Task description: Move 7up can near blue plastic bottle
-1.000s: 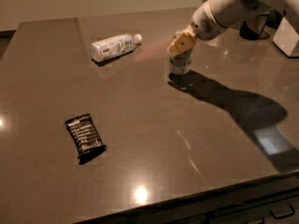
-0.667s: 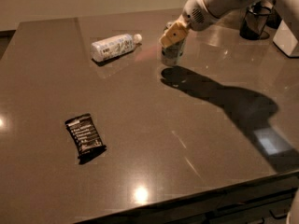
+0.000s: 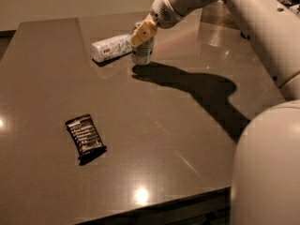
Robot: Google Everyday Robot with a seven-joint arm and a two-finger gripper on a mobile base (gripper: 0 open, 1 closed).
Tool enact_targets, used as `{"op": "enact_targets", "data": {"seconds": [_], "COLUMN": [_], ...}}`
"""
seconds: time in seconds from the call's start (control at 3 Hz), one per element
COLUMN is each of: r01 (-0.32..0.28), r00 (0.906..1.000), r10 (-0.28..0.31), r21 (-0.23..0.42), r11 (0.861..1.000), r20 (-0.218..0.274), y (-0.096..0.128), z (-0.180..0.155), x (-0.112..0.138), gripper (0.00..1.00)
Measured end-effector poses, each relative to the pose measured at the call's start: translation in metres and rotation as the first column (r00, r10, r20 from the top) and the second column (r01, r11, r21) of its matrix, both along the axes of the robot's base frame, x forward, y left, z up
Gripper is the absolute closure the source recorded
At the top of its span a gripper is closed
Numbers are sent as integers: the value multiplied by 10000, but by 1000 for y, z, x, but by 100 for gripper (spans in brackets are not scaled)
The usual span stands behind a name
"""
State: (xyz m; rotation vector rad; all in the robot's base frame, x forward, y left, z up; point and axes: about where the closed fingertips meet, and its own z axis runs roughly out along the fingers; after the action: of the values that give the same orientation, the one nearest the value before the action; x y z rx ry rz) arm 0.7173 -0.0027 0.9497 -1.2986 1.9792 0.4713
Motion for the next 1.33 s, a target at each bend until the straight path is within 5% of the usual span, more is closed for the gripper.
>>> {"op": "enact_targets", "data": {"seconds": [0.33,1.0,1.33], "r01": [-419,-957,-1012], "r00": [9991,9951,9944], "r10": [418,941,992], "r21": [-48,-569,-580], "r11": [9991,9938,9932], "r20": [-112,-290,-363], "y": [28,47,50], "z": [-12,-27,-30], "x": [11,24,24], "gripper": [100,59,28]}}
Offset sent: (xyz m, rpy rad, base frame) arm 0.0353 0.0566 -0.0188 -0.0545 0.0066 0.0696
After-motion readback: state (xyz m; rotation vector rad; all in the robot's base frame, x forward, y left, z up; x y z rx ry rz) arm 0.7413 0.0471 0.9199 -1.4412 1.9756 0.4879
